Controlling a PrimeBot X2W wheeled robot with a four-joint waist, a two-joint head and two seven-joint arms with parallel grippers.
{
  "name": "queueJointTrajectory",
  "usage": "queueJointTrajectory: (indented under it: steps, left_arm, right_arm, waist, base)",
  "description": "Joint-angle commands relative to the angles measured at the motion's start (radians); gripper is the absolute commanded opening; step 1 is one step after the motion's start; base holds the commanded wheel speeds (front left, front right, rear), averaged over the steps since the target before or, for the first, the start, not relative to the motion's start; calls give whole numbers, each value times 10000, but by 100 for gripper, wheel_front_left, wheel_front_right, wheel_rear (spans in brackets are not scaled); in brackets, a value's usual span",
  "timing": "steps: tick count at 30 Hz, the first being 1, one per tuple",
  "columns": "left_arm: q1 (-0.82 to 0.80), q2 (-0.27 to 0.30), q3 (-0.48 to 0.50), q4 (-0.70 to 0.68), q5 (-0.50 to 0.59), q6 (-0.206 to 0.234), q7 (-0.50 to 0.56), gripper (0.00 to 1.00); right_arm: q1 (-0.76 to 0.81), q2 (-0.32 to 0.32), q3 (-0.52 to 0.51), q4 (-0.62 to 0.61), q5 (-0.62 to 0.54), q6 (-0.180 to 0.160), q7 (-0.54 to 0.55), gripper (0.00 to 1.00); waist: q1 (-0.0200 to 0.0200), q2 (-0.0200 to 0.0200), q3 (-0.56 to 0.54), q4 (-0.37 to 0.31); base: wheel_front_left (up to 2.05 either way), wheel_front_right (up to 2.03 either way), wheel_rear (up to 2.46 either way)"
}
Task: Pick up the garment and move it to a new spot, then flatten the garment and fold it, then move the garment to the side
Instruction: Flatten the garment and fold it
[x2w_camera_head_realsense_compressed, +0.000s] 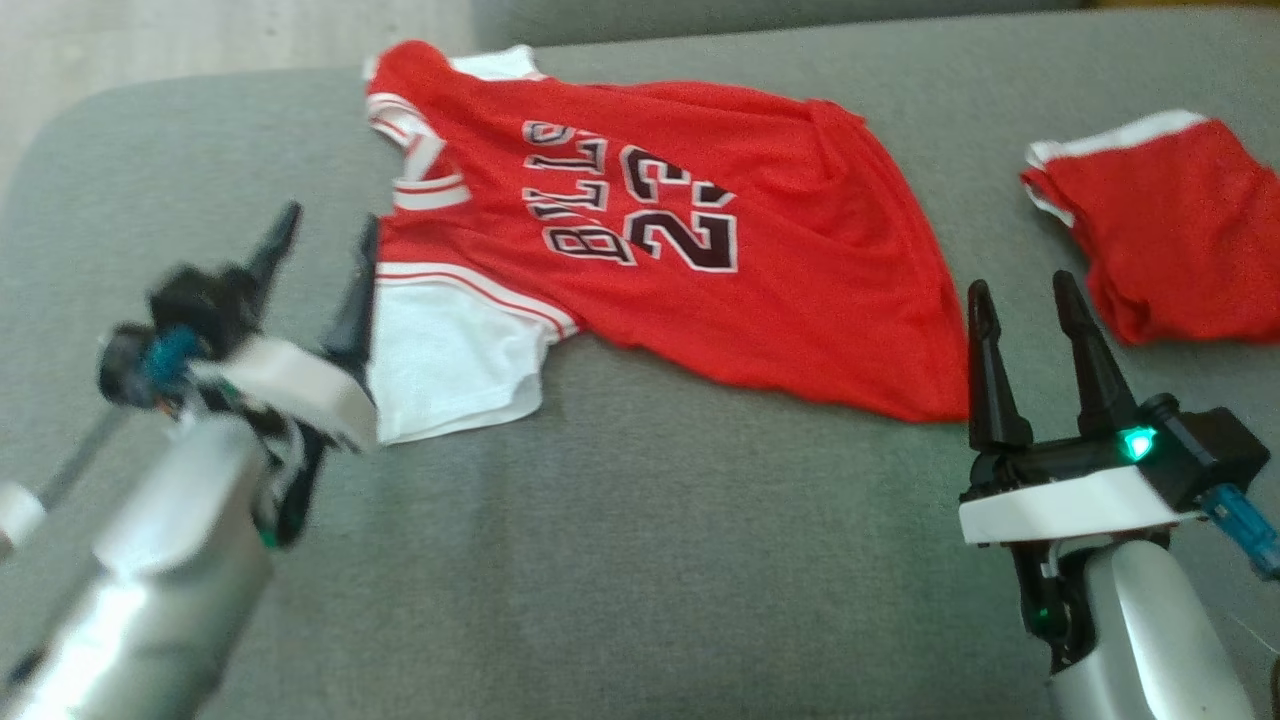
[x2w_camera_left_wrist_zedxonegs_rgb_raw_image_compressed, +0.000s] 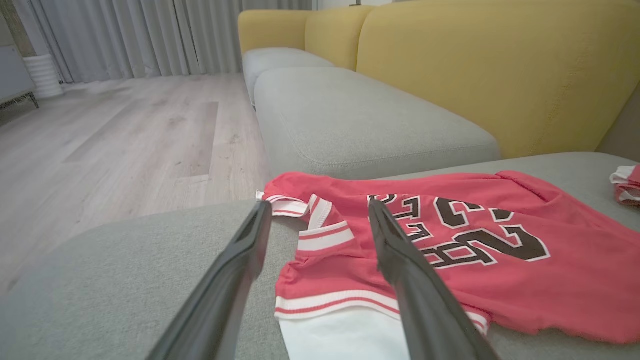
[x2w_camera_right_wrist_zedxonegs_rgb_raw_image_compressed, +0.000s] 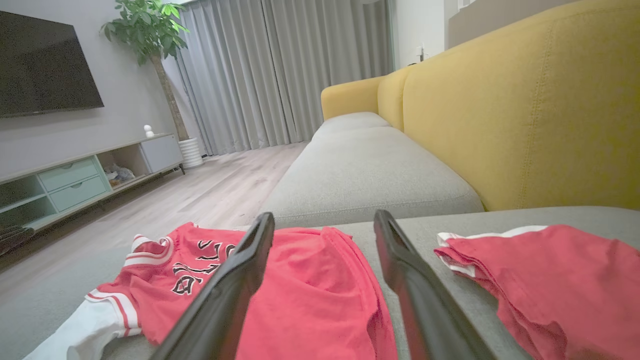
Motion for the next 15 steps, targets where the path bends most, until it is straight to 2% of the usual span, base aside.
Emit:
queueJointTrajectory:
  steps: [1,6,9,12,15]
  left_arm:
    - [-143,343,465,-385,163,171,-136,100]
    - [1788,135,1308,-2676,838,1649,-301,100]
    - [2969,-109,1769,-4012,1592,2200,-306,100]
    - [3857,-469,2314,-4830,2042,2394,-307,100]
    - [4340,-711,2766,-5080,2364,2271,-308,100]
  right_arm:
    - [-100,-28,181,-399,-31,65,27,100]
    - [117,-28,226,-448,-2,65,59,100]
    - [261,-28,163,-426,-38,65,44,100]
    - [358,-28,174,-395,-83,65,30,100]
    - [356,-28,209,-397,-121,65,14,100]
  waist:
    - [2,0,-223,251]
    - [2,0,-403,461]
    - [2,0,-409,600]
    - [2,0,-387,666]
    - [2,0,-288,682]
  base:
    - [0,0,0]
    - [0,0,0]
    - [0,0,0]
    - [0,0,0]
    - [0,0,0]
